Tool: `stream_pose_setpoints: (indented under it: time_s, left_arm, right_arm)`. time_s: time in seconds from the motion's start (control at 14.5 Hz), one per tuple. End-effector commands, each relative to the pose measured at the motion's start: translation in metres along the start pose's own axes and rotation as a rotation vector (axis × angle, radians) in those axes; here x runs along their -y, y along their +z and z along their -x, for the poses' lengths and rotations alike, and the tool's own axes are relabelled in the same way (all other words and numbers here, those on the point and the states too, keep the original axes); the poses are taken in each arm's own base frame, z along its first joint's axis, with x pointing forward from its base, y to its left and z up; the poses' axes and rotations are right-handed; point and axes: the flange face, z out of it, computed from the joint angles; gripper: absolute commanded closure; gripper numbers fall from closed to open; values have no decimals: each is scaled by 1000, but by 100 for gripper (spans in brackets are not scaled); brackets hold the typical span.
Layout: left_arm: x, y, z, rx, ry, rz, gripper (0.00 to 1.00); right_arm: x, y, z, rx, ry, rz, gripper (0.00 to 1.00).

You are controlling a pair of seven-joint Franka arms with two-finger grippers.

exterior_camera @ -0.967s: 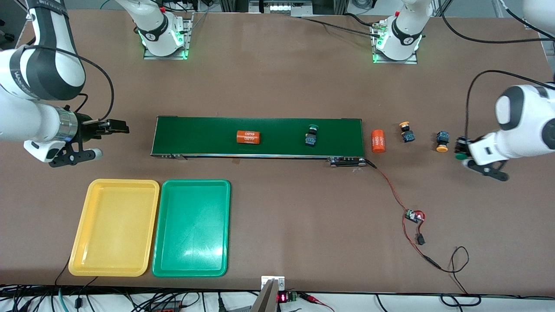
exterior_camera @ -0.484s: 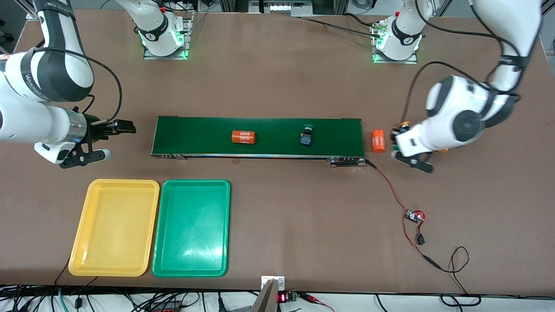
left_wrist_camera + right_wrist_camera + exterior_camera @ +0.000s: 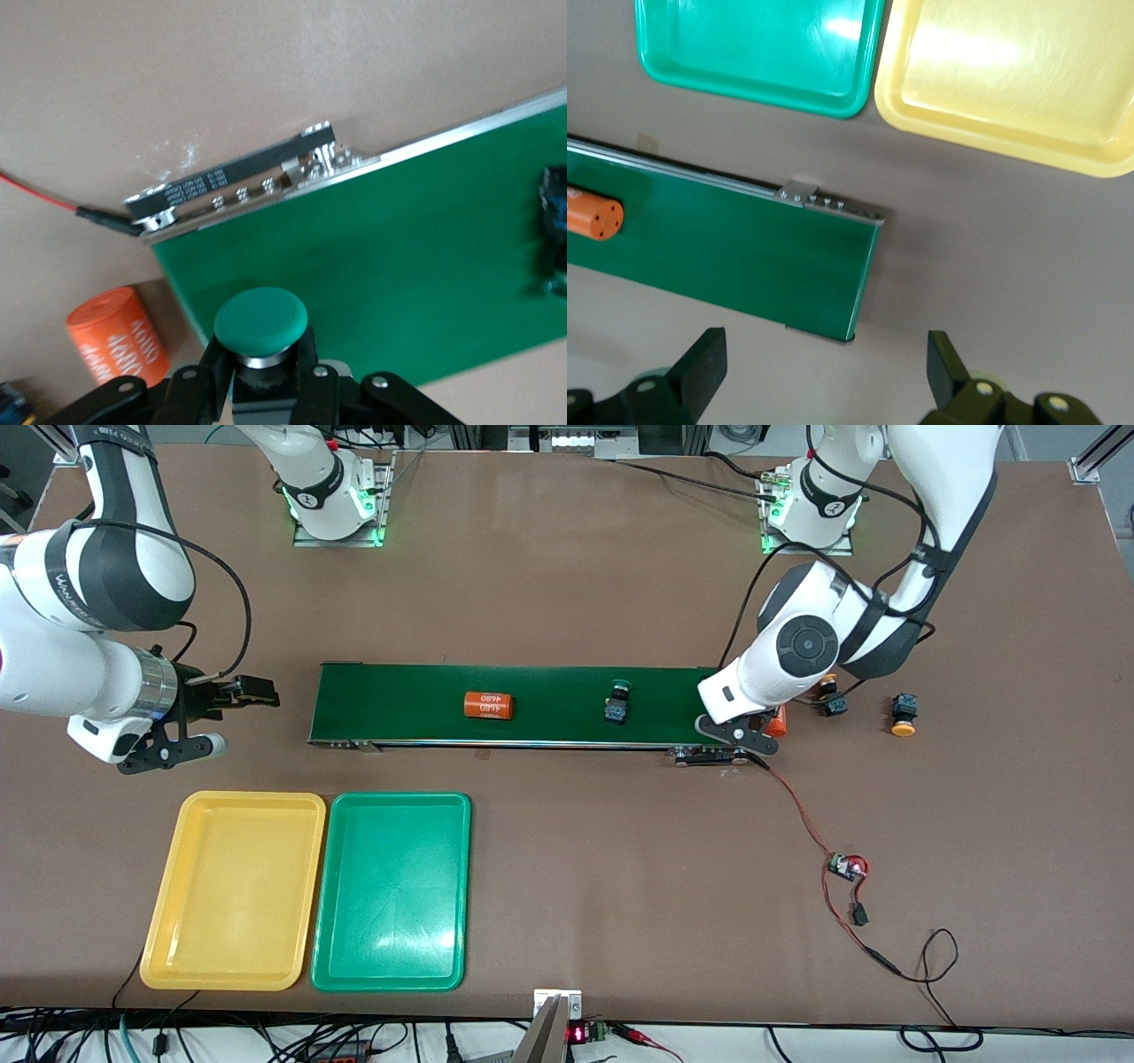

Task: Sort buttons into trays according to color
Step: 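Place the green button on the belt while the right gripper reaches the belt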

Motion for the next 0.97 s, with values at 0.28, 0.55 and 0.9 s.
stream_pose_setpoints:
  time_s: [0.28, 0.55, 0.9]
  left_arm:
    - [-21, 19, -12, -18, -142, 41, 0]
    - [-11, -28, -10, -85, -193, 55, 0]
    - [79, -33, -3, -19, -298, 44, 0]
  right_arm:
    - [36, 4, -4, -48, 104, 1, 0]
    - [79, 53, 19, -106, 117, 30, 0]
    - [100, 97, 82, -166, 151, 57, 0]
